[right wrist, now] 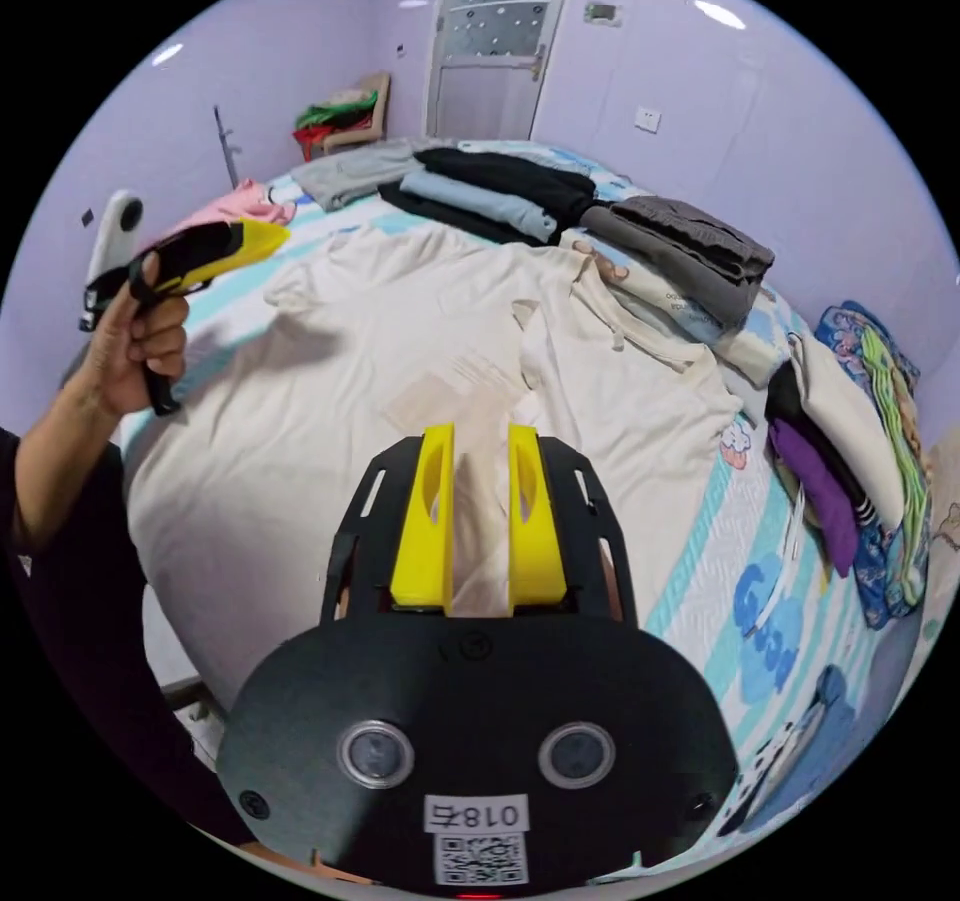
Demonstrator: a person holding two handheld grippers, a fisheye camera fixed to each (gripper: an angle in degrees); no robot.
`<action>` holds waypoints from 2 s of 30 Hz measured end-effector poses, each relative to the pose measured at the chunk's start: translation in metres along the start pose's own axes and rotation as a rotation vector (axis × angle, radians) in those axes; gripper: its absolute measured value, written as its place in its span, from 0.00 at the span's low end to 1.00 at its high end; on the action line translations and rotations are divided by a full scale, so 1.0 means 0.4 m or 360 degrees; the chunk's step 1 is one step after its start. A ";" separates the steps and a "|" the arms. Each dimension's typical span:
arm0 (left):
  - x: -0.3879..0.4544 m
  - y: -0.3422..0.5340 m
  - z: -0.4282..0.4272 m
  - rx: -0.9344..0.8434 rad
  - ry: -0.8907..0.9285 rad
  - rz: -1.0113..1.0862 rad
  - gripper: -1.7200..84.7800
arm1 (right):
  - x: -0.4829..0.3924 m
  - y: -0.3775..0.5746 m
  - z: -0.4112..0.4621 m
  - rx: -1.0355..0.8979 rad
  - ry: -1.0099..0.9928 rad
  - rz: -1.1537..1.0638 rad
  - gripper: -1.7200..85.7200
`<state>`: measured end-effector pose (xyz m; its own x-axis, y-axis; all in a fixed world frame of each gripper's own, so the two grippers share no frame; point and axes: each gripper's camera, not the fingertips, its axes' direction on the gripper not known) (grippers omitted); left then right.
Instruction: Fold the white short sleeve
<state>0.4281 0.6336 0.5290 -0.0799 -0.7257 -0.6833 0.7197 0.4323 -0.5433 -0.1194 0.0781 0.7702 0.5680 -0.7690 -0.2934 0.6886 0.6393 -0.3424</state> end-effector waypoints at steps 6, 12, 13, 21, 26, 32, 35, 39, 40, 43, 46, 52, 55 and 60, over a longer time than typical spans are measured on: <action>0.003 0.005 -0.033 0.0008 -0.0004 -0.0022 0.06 | 0.022 -0.015 0.076 -0.0178 0.0034 0.0049 0.10; 0.019 0.006 -0.087 0.0062 -0.0007 -0.0038 0.06 | 0.125 0.037 0.039 -0.0024 -0.0275 0.0400 0.04; 0.024 0.007 -0.099 0.0077 -0.0016 -0.0040 0.06 | 0.135 0.044 0.033 0.0002 -0.0319 0.0430 0.04; 0.064 0.004 -0.143 0.0124 -0.0049 -0.0053 0.06 | 0.133 0.072 0.038 -0.0007 -0.0667 0.0258 0.09; 0.105 -0.005 -0.159 0.0122 -0.0110 -0.0032 0.06 | 0.113 0.084 0.006 0.0004 -0.0660 0.0194 0.12; 0.179 0.001 -0.241 0.0201 -0.0183 -0.0061 0.07 | 0.126 0.118 -0.050 0.0107 -0.0709 0.0391 0.11; 0.241 -0.022 -0.313 0.0140 -0.0045 -0.0046 0.07 | 0.098 0.147 -0.119 0.0252 -0.0748 0.0371 0.10; 0.383 -0.049 -0.369 -0.0267 -0.0062 0.0117 0.09 | 0.050 0.210 -0.177 0.0311 -0.0785 0.0330 0.10; 0.435 -0.029 -0.377 -0.0418 -0.0137 0.0148 0.09 | 0.045 0.221 -0.182 0.0324 -0.0804 0.0336 0.10; 0.531 0.065 -0.365 -0.0836 -0.0210 0.0143 0.10 | 0.013 0.273 -0.205 0.0358 -0.0881 0.0348 0.09; 0.556 0.184 -0.329 -0.1155 -0.0262 0.0027 0.11 | -0.027 0.308 -0.222 0.0344 -0.0924 0.0320 0.09; 0.539 0.303 -0.218 -0.1402 -0.0293 -0.0098 0.11 | -0.099 0.341 -0.264 0.0325 -0.0926 0.0249 0.09; 0.542 0.321 -0.164 -0.1485 -0.0433 -0.0009 0.11 | -0.126 0.348 -0.287 0.0358 -0.0911 0.0251 0.08; 0.569 0.332 -0.122 -0.1462 -0.0495 0.0188 0.12 | -0.178 0.345 -0.283 0.0333 -0.0901 0.0246 0.08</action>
<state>0.4717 0.5520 0.2777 0.2387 -0.7028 -0.6701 -0.1166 0.6643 -0.7383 -0.1160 0.2220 0.6428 0.7795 -0.5892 0.2128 0.6206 0.7725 -0.1346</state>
